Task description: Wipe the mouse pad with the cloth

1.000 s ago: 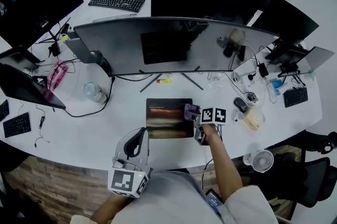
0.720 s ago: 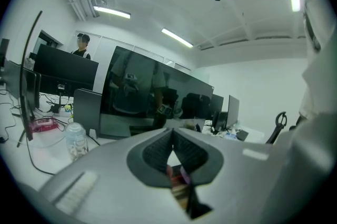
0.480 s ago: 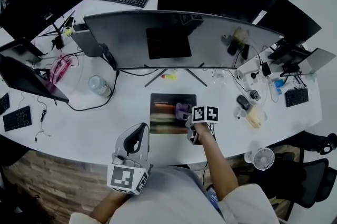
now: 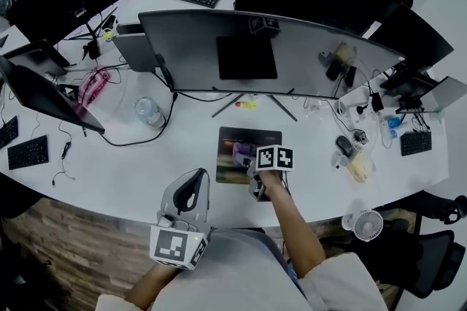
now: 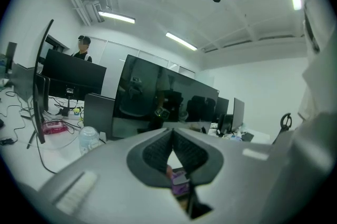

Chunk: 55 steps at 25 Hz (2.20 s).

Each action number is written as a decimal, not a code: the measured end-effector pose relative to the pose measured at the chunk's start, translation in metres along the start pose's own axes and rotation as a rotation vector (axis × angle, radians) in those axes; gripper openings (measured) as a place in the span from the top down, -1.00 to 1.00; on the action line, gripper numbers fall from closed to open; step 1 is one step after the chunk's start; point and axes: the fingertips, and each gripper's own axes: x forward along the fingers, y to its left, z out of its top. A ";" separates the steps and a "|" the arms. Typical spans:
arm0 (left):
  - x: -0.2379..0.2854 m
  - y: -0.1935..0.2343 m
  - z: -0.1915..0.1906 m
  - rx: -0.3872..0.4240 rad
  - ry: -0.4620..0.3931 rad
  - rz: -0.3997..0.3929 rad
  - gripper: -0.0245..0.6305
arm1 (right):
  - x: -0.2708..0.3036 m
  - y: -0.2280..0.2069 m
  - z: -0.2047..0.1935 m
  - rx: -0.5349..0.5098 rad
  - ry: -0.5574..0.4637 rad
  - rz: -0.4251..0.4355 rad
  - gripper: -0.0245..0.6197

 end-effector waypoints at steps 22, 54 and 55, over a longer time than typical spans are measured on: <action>-0.017 0.004 -0.002 0.001 0.003 0.044 0.93 | 0.047 0.040 -0.008 0.028 0.004 0.100 0.33; -0.002 -0.013 -0.004 -0.015 0.006 0.032 0.93 | 0.022 0.006 -0.006 0.069 0.033 0.106 0.33; -0.002 -0.013 -0.004 -0.015 0.005 0.032 0.93 | 0.021 0.005 -0.005 0.071 0.032 0.106 0.33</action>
